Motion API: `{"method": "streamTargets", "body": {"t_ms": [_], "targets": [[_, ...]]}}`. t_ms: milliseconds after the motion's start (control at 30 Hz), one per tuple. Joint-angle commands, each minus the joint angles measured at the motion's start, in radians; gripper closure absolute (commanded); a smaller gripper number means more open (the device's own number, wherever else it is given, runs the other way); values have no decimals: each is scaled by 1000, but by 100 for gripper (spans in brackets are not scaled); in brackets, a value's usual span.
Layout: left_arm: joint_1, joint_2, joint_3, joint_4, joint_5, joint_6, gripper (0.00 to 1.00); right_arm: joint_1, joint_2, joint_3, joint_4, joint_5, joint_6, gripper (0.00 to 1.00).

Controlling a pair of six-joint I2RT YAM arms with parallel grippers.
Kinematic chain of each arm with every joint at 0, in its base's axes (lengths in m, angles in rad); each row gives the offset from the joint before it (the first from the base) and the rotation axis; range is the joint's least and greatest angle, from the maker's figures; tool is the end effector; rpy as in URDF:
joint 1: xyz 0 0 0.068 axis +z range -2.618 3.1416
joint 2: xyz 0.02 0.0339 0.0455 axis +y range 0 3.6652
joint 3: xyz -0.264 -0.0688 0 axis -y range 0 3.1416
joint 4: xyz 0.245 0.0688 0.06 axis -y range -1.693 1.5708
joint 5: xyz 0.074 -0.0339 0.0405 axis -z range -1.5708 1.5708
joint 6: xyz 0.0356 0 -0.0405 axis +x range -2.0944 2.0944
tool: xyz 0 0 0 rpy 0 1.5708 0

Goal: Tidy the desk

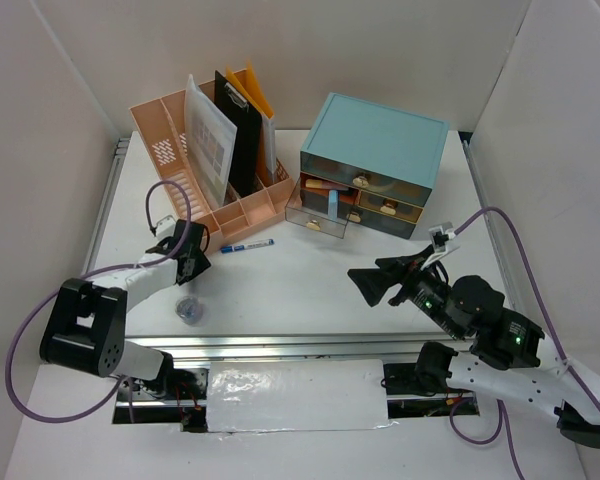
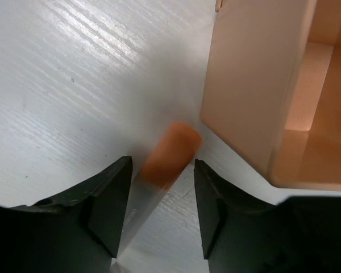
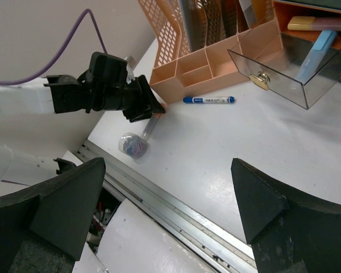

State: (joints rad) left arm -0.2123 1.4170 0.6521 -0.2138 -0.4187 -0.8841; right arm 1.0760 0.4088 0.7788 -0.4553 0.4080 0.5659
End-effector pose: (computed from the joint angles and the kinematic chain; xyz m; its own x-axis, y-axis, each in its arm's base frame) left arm 0.2546 -0.0401 0.1596 -0.4916 -0.6168 -0.6147 -0.6459 0.7317 -0.2177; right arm 0.0555 0.0732 0.3539 -0.3666 0.3570 -0.8592 -0.5017 0.7018 0.5057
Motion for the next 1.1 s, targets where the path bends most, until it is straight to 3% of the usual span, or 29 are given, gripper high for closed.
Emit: {"method": "streamTargets", "body": {"t_ms": [0,67,133,167,400,600,700,933,967,1067], "targets": [[2,-39,-20,11,44,-15,43,4,-7,30,17,18,-21,0],[2,-55,-20,20,76,0,53,4,-4,34,20,22,-23,0],[2,-67,-14,22,98,7,67,4,2,46,18,22,-26,0],[2,-70,-8,24,130,13,79,5,10,48,20,22,-27,0],[-36,-199,17,41,281,-12,100,5,51,80,7,25,-40,0],[-218,-334,106,-36,195,-85,100,4,48,105,-14,38,-41,0],[-314,-378,170,0,179,-115,100,5,39,122,-37,57,-44,0],[-397,-288,225,442,199,-260,100,4,2,139,-60,94,-40,0],[-403,-223,233,553,195,-289,100,7,-4,131,-60,100,-35,0],[-417,-52,319,690,202,-325,100,5,-19,125,-63,97,-28,0]]}}
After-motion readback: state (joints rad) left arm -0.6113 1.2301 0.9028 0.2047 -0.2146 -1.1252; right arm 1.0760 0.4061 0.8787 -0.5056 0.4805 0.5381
